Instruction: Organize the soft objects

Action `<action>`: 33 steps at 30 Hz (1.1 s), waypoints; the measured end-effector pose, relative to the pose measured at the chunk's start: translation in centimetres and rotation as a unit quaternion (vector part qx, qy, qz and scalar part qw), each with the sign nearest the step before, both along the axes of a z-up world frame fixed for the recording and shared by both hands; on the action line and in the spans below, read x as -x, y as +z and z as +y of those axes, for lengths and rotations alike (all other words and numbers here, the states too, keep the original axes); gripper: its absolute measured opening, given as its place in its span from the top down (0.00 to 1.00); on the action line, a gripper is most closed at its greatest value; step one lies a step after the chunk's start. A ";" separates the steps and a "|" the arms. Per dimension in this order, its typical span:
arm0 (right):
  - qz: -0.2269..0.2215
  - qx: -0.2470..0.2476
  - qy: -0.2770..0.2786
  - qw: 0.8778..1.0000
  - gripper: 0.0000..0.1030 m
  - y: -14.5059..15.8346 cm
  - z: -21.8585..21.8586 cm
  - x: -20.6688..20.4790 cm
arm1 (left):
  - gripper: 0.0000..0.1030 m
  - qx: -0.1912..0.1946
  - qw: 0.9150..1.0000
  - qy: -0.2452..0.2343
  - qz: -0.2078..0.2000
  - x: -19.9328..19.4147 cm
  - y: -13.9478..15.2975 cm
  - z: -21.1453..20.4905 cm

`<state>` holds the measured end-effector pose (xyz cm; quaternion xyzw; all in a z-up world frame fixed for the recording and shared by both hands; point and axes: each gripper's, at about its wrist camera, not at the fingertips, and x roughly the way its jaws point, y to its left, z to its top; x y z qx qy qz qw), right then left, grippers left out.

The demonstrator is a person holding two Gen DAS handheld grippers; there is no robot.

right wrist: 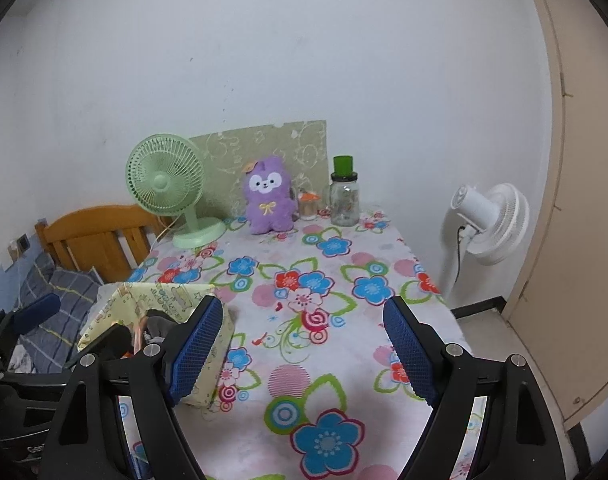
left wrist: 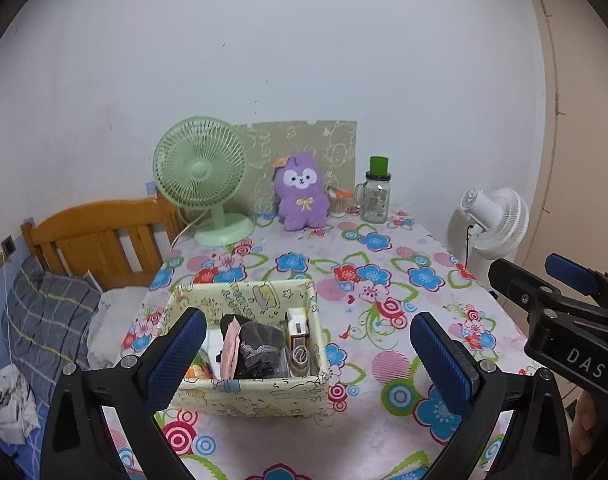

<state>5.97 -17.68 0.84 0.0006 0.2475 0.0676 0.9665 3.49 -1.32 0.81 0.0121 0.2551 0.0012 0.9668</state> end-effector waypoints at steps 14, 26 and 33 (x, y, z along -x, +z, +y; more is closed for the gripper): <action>-0.026 0.002 -0.012 1.000 0.13 1.0 -0.9 2.5 | 0.00 0.003 1.000 -0.004 -0.018 1.7 1.5 -0.6; -0.031 0.013 -0.009 0.999 0.12 0.9 -0.4 2.7 | 0.00 0.007 1.000 0.010 -0.019 1.8 1.4 -0.2; -0.032 0.009 -0.014 0.999 0.11 0.9 -0.5 2.6 | 0.00 0.003 1.000 0.016 -0.025 1.9 1.6 -0.2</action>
